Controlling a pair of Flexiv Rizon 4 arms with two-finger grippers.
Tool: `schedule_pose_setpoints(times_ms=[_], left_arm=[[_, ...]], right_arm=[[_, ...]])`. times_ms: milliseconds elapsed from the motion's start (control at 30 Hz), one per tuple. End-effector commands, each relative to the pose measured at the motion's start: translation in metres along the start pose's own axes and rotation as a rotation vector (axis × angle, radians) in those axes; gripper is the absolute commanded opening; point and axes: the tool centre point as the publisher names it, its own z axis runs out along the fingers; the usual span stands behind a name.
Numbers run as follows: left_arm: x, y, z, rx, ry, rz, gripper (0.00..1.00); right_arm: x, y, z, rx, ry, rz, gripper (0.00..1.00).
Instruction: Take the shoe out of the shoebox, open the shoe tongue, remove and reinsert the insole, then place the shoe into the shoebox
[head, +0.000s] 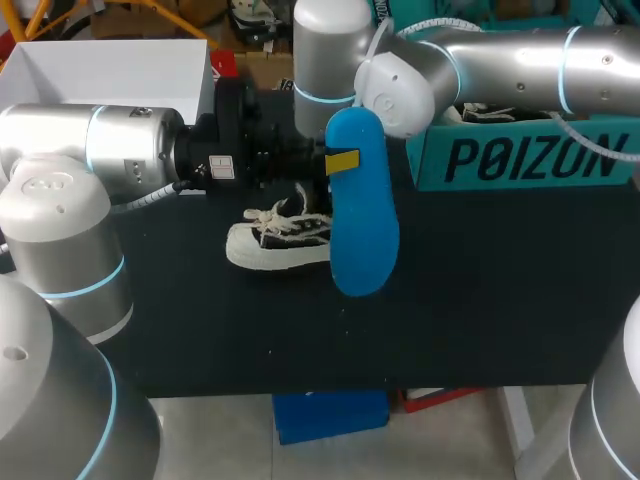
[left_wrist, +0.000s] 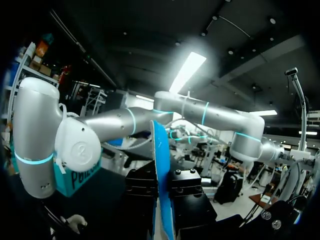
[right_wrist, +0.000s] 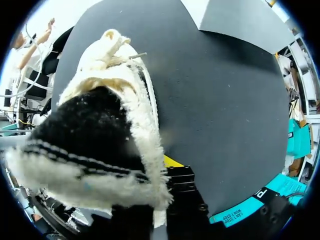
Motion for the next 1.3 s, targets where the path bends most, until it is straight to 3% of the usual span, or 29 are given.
schedule_pose_setpoints(times_ms=[33,367,733,933,1300], left_arm=[[0.001,0.001,0.002,0.003,-0.007,0.001,0.00],[0.001,0.001,0.002,0.003,-0.007,0.001,0.00],[0.001,0.001,0.002,0.003,-0.007,0.001,0.00],[0.001,0.001,0.002,0.003,-0.007,0.001,0.00],[0.001,0.001,0.002,0.003,-0.007,0.001,0.00]], right_arm=[[0.006,-0.013,-0.024,0.010,-0.033,0.024,0.00],[0.002,-0.023,-0.056,0.070,-0.133,0.181,0.00],[-0.015,-0.028,-0.081,0.120,-0.138,0.554,0.00],[-0.021,-0.030,-0.093,0.049,-0.103,0.805,0.00],[-0.012,-0.033,-0.087,-0.071,-0.075,1.209,0.00]])
